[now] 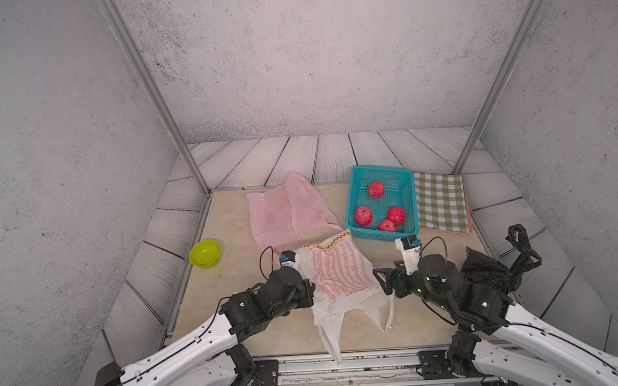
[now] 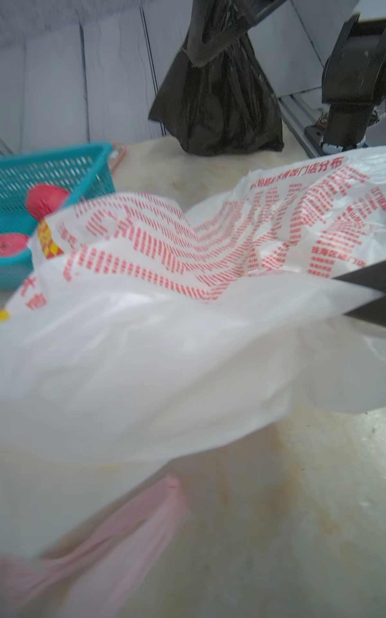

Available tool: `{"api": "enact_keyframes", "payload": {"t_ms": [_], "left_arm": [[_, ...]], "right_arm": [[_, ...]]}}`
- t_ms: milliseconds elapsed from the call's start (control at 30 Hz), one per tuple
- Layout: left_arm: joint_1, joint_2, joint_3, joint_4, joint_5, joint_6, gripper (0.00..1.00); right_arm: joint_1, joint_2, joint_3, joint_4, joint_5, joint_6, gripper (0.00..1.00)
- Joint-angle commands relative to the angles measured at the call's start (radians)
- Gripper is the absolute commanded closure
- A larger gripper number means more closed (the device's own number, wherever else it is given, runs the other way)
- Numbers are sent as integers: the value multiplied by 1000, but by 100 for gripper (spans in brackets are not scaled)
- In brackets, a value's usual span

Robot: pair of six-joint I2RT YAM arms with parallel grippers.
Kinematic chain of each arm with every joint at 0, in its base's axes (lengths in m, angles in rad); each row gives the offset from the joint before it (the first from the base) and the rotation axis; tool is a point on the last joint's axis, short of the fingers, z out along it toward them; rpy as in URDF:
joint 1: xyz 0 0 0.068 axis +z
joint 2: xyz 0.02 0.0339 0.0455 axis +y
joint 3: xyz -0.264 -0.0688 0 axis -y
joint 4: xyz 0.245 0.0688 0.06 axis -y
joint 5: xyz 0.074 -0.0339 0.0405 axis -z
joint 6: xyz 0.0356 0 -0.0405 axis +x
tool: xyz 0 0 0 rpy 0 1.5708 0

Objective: Untie the knot of a plastic bag & take out the apple
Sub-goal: Pick up the plastic bag at the center of the board, then place the plastic bag inside the plastic bag.

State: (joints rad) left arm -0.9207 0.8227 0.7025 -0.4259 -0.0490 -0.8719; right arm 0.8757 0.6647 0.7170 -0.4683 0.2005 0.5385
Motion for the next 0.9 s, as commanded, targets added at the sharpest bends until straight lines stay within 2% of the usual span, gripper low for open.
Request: {"api": "enact_keyframes", "payload": {"t_ms": [0,100,200,300,367,467,567,667,867], "left_arm": [[78,-8,156,-30,13,190,100],[178,62,328,-83,18,294,100],[291,141,465,-81,72,343,100],[433,219,542,-26,176,339,100],[536,291,577,43,281,280,100],[606,399,613,178,383,181,100],[635,451,646,223,360,159,100],[700,483,658,217,370,162,100],[878,554,542,357,539,118,100]], "right_arm": [[-1,-60,7,-165,54,-5,16],[-1,-102,-27,-163,23,22,16],[-1,-119,-60,-151,-1,34,16],[0,-97,-62,-151,-31,34,16],[-1,-73,-60,-151,-49,40,16],[-1,-35,-46,-137,-79,51,16],[0,2,-20,-146,-102,53,17],[0,28,-7,-165,-114,54,17],[0,27,-52,-140,-131,86,17]]}}
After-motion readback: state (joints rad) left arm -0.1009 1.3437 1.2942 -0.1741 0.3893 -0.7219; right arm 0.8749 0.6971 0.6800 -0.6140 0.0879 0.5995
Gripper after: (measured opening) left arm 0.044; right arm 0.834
